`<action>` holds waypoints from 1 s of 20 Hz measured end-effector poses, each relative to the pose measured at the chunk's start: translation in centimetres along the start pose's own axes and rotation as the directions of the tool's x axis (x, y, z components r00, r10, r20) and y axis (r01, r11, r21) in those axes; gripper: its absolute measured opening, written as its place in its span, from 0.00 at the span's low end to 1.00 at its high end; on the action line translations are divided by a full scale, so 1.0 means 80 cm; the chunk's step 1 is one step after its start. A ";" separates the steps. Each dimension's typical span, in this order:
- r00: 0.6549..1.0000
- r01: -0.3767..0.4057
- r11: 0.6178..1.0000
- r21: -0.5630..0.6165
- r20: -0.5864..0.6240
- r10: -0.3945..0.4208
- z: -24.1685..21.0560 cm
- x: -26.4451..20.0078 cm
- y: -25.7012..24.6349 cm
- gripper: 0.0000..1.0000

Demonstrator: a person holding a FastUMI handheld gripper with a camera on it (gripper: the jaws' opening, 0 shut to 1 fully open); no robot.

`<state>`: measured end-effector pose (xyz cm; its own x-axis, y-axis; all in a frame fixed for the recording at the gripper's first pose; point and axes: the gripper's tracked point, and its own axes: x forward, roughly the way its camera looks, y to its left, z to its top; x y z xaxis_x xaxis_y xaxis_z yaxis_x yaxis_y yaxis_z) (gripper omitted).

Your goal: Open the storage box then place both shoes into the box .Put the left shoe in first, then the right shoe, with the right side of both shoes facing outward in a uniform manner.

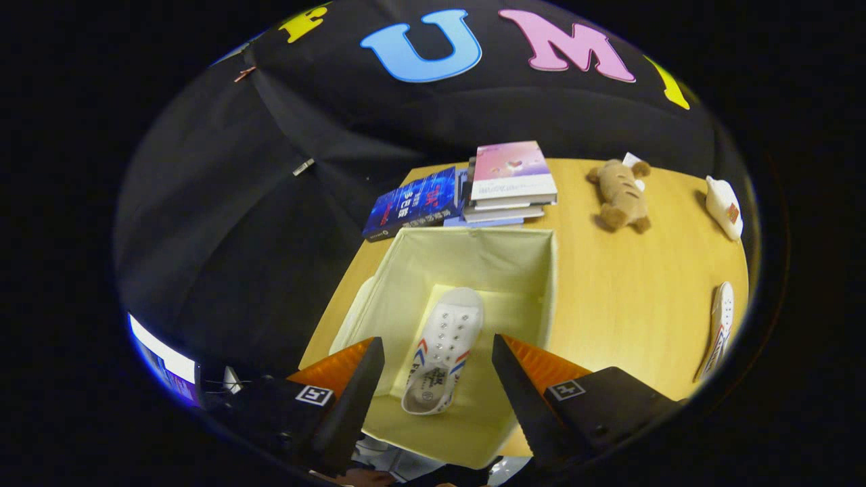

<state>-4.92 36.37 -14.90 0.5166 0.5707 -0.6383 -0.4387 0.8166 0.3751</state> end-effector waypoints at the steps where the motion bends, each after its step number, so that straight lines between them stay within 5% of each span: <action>1: 1.000 0.011 1.000 -0.012 0.027 -0.011 0.007 -0.019 -0.020 0.98; 12: 0.931 0.351 0.936 0.015 0.106 -0.350 -0.002 -0.169 -0.356 0.99; 20: 0.884 0.467 0.884 -0.028 0.041 -0.466 -0.058 -0.212 -0.540 0.99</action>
<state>1.86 -8.96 -23.39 0.6910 0.1277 -0.7115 -0.1672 0.9858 0.0146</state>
